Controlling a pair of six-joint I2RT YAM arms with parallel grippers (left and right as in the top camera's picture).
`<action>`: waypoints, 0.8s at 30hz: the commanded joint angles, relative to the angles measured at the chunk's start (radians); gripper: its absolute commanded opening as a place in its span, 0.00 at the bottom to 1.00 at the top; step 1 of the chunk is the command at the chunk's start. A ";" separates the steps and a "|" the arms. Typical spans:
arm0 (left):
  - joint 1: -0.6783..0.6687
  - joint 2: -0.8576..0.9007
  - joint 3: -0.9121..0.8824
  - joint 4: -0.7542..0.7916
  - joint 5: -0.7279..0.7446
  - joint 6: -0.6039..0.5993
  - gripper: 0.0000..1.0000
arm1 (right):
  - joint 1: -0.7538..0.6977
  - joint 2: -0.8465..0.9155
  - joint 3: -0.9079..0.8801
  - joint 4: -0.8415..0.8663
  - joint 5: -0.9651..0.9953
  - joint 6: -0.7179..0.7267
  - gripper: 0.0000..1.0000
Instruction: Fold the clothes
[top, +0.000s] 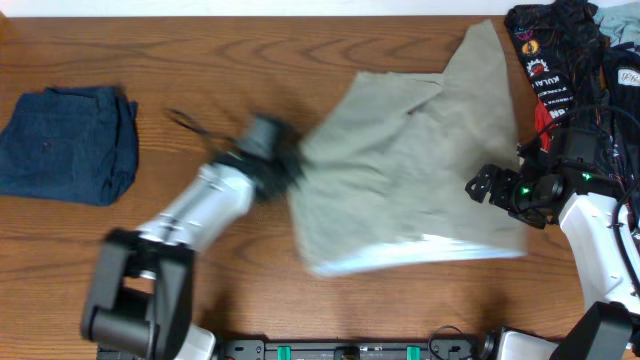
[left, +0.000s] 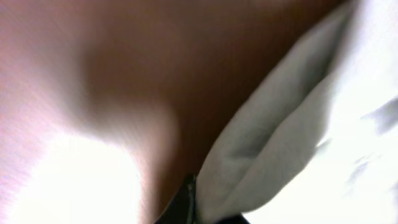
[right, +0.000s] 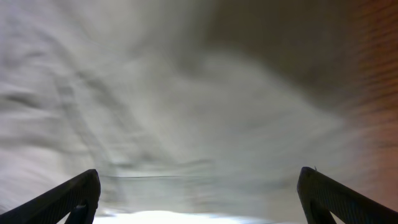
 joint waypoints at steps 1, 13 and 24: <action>0.178 -0.043 0.141 -0.027 0.058 0.076 0.52 | -0.007 -0.016 0.012 -0.001 -0.008 -0.004 0.99; 0.266 -0.032 0.143 -0.522 0.210 0.151 0.98 | -0.007 -0.016 0.012 0.003 -0.008 -0.004 0.99; 0.087 -0.030 -0.167 -0.282 0.117 0.046 0.98 | -0.007 -0.016 0.012 0.003 -0.008 -0.004 0.99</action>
